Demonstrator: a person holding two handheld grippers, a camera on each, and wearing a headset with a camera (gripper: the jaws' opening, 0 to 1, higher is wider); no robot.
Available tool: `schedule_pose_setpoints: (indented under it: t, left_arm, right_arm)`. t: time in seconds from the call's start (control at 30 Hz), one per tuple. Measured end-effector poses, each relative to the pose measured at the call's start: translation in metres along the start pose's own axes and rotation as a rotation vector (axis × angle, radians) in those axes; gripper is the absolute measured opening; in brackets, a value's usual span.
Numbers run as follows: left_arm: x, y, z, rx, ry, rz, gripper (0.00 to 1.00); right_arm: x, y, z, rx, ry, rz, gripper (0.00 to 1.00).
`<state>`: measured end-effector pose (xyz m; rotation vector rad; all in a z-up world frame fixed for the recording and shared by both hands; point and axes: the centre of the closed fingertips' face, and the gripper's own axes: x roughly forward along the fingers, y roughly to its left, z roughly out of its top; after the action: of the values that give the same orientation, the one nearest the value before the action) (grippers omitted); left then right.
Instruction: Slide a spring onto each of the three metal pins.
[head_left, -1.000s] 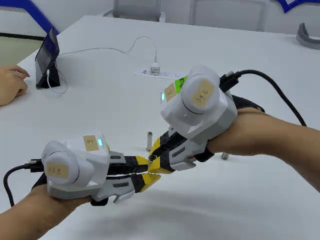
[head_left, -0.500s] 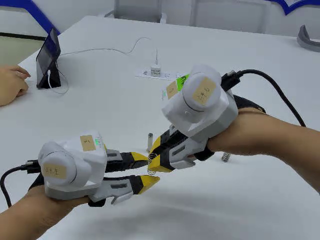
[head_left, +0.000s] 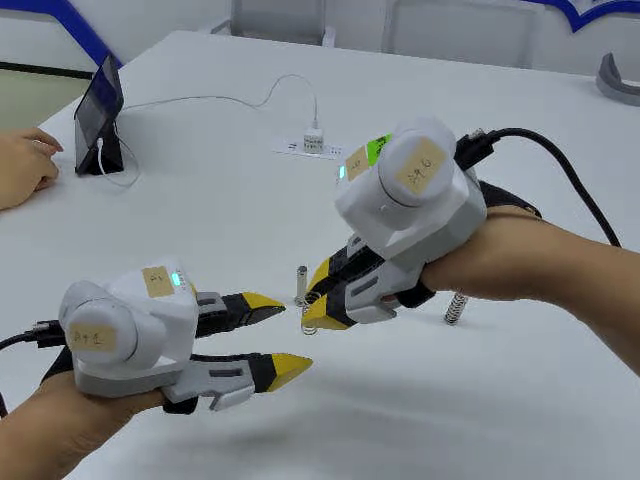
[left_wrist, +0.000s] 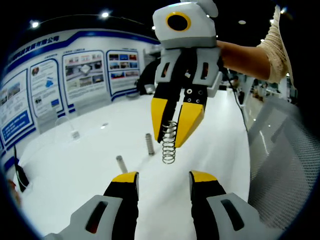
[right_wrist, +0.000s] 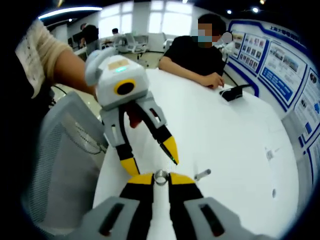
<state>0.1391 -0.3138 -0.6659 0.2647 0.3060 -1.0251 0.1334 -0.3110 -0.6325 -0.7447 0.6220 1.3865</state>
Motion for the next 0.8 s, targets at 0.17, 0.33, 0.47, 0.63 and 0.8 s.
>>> schedule_pose_setpoints:
  t: [0.17, 0.33, 0.47, 0.63, 0.8]
  left_arm:
    - [-0.002, 0.004, -0.002, -0.011, 0.001, 0.015, 0.45]
    - [-0.003, 0.006, -0.007, -0.032, 0.011, 0.029, 0.51]
    - [-0.004, 0.007, -0.008, -0.036, 0.013, 0.033, 0.52]
    - [-0.004, 0.007, -0.01, -0.038, 0.014, 0.038, 0.54]
    - [-0.004, 0.008, -0.011, -0.039, 0.016, 0.038, 0.55]
  right_arm:
    - [-0.002, -0.005, 0.0, 0.007, -0.004, -0.014, 0.12]
    - [-0.004, -0.012, 0.001, 0.016, -0.009, -0.031, 0.12]
    - [-0.004, -0.018, 0.0, 0.022, -0.007, -0.043, 0.12]
    - [-0.005, -0.029, 0.001, 0.036, -0.009, -0.062, 0.12]
    - [-0.006, -0.042, 0.005, 0.051, -0.023, -0.089, 0.12]
